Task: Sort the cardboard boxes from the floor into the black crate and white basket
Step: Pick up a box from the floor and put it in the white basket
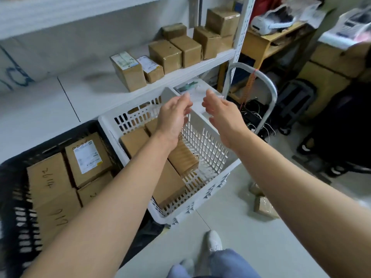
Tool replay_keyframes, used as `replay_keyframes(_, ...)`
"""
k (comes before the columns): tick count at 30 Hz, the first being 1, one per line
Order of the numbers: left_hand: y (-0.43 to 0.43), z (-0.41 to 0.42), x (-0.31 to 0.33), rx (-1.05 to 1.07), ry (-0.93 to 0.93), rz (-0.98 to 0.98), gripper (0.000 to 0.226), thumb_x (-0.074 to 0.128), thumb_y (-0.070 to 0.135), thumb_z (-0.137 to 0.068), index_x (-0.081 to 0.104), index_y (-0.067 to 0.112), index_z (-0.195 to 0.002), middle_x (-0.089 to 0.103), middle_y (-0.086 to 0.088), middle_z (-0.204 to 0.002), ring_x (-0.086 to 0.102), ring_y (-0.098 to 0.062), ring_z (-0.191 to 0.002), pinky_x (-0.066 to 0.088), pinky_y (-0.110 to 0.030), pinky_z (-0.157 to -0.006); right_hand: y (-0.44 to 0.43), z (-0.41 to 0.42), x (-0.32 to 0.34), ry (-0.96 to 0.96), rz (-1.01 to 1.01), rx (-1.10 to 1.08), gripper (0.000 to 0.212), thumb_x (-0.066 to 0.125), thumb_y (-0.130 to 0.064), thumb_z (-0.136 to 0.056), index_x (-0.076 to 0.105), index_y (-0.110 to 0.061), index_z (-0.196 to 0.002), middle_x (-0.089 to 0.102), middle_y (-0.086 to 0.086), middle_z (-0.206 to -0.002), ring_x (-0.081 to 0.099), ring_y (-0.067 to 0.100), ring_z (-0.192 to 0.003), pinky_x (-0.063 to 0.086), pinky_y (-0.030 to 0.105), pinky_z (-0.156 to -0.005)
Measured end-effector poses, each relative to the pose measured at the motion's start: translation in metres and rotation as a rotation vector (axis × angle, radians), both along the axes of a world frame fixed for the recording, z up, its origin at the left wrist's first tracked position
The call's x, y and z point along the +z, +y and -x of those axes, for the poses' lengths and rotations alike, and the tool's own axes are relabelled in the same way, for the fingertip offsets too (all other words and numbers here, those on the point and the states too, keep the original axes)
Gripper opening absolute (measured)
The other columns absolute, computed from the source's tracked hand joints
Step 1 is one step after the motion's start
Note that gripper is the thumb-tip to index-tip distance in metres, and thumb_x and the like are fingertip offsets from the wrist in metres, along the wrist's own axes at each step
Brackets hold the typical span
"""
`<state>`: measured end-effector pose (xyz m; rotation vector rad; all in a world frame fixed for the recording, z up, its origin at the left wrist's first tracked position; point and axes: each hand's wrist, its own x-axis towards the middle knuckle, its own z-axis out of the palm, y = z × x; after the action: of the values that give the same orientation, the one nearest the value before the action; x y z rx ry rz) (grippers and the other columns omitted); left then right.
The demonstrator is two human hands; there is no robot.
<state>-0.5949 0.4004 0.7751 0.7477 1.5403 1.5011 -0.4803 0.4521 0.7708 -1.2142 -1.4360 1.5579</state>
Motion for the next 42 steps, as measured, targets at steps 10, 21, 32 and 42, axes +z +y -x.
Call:
replay_keyframes(10,-0.032,-0.126,0.001,-0.505,-0.046,0.003,0.027,0.050,0.038,-0.096,0.062,0.015,-0.103,0.064,-0.002,-0.105,0.059,-0.019,-0.107,0.046,-0.035,-0.095,-0.086,-0.134,0.004,-0.045,0.002,-0.490,0.039,0.052,-0.058,-0.086,0.068,-0.023,-0.085,0.069,-0.005,-0.108,0.061,0.009,-0.104,0.045,0.036,-0.098)
replay_keyframes(21,-0.084,-0.328,-0.016,-0.989,-0.034,0.045,0.032,0.049,0.039,-0.096,0.062,0.012,-0.108,0.064,-0.001,-0.105,0.060,-0.017,-0.101,0.046,-0.040,-0.096,-0.216,-0.342,-0.017,-0.086,0.112,-1.041,0.042,0.052,-0.060,-0.085,0.064,-0.022,-0.099,0.065,-0.009,-0.104,0.058,0.010,-0.106,0.040,0.038,-0.104)
replay_keyframes(32,-0.152,-0.504,-0.074,-1.131,0.021,0.244,0.026,0.051,0.038,-0.095,0.061,0.014,-0.100,0.061,0.002,-0.094,0.058,-0.015,-0.092,0.046,-0.033,-0.089,-0.309,-0.503,-0.081,-0.008,0.338,-1.207,0.037,0.053,-0.058,-0.086,0.064,-0.023,-0.088,0.065,-0.006,-0.097,0.060,0.014,-0.103,0.037,0.044,-0.108)
replay_keyframes(42,-0.170,-0.613,-0.210,-1.243,0.268,0.454,0.032,0.049,0.039,-0.096,0.059,0.011,-0.104,0.060,-0.004,-0.100,0.057,-0.018,-0.095,0.044,-0.030,-0.085,-0.351,-0.599,-0.220,0.350,0.760,-1.382,0.037,0.053,-0.051,-0.090,0.058,-0.015,-0.092,0.060,0.003,-0.096,0.056,0.020,-0.098,0.043,0.035,-0.093)
